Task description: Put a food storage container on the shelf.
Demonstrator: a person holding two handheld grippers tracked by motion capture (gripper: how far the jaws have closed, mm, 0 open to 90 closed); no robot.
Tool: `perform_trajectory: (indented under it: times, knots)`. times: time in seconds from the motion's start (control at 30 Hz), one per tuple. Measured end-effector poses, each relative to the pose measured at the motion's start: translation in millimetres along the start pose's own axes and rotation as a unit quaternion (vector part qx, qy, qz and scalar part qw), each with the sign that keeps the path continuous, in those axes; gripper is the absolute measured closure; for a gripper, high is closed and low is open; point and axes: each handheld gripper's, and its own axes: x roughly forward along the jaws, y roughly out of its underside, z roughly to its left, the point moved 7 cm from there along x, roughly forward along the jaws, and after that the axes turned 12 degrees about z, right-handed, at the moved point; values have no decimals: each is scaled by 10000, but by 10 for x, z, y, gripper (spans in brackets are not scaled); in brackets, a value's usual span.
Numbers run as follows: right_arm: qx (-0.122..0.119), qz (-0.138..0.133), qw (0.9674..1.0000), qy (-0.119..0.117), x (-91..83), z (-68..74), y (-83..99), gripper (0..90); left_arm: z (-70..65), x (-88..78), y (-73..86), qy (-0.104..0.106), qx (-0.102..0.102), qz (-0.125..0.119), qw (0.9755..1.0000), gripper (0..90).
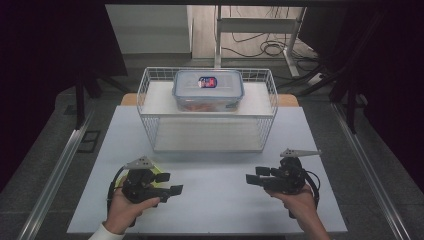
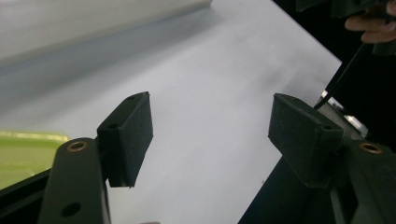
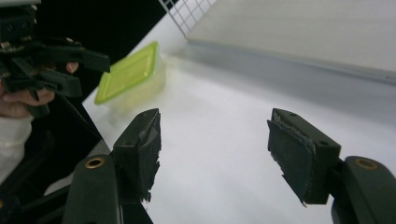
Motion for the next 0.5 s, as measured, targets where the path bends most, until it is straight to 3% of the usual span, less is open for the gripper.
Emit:
perform_trajectory:
  times: [0.23, 0.5]
  knots:
    - [-63, 181, 9996, 196, 72, 44, 127, 339, 34, -25, 129, -119, -90, 51, 9999, 288]
    - [-68, 238, 9995, 184, 148, 33, 129, 338, 70, 19, 202, -257, -130, 177, 9994, 264]
